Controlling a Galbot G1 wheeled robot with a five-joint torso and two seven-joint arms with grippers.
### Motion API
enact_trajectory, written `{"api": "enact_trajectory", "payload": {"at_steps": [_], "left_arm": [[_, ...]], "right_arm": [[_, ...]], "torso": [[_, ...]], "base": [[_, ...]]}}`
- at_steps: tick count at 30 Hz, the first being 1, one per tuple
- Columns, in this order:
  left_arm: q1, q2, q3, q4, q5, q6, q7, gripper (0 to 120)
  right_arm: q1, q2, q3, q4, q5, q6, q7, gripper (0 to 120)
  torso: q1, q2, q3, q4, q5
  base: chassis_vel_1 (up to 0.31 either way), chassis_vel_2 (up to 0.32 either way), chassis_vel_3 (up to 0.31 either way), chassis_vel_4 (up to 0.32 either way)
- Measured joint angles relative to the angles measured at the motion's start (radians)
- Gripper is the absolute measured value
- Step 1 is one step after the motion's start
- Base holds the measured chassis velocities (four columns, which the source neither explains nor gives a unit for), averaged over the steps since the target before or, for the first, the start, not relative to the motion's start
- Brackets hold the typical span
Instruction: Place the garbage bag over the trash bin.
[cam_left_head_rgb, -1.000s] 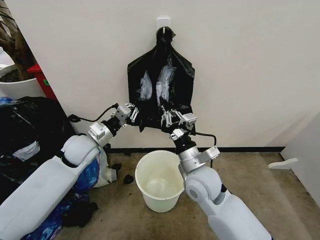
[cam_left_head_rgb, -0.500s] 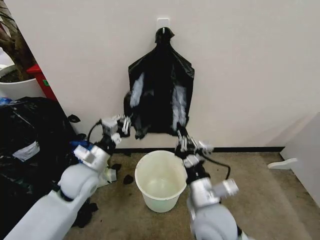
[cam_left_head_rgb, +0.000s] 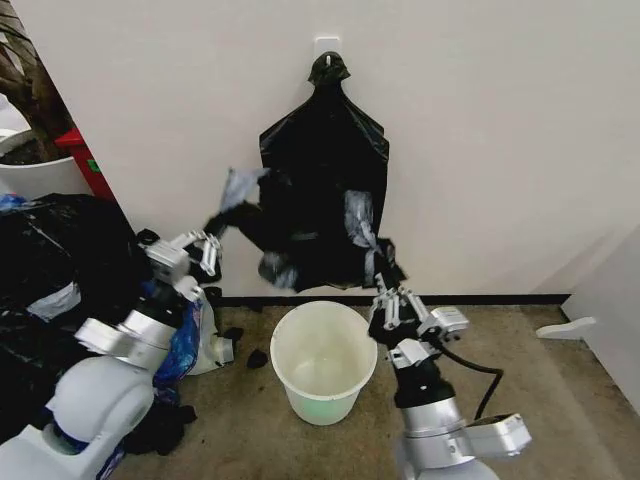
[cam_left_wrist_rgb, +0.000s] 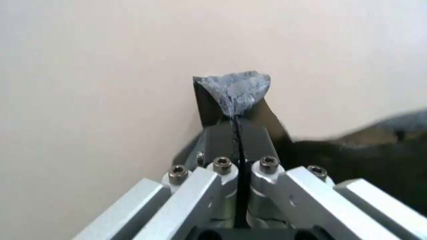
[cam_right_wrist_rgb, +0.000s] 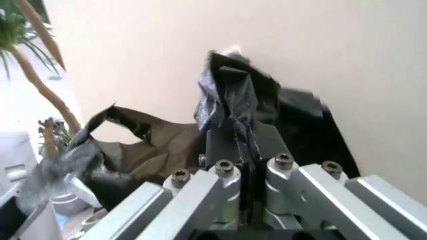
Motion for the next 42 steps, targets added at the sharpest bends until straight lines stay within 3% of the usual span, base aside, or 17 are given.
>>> {"api": "enact_trajectory", "payload": {"at_steps": [9,24,32,42], "left_arm": [[-0.042,-0.025,0.054,0.028,-0.062,-0.014,0.054,0],[-0.030,-0.094,0.159,0.086,0.013,-0.024,0.096,0],[-0.021,-0.169,0.174,0.168,0.027,-0.041,0.108,0],[0.009,-0.201,0.187,0.204,0.018,-0.041,0.107,0]], "right_arm": [[0.013,0.018,0.034,-0.005,-0.041,0.020,-0.064,0],[0.049,0.039,0.043,-0.142,-0.029,0.035,-0.057,0],[0.088,0.047,0.080,-0.242,0.011,0.038,-0.029,0],[0.093,0.050,0.099,-0.295,0.012,0.047,-0.004,0]], "torso": [[0.000,0.000,0.000,0.0000,-0.0001],[0.000,0.000,0.000,0.0001,0.0001],[0.000,0.000,0.000,0.0001,0.0000],[0.000,0.000,0.000,0.0002,0.0001]], "base": [[0.000,0.000,0.000,0.000],[0.000,0.000,0.000,0.000],[0.000,0.000,0.000,0.000],[0.000,0.000,0.000,0.000]]}}
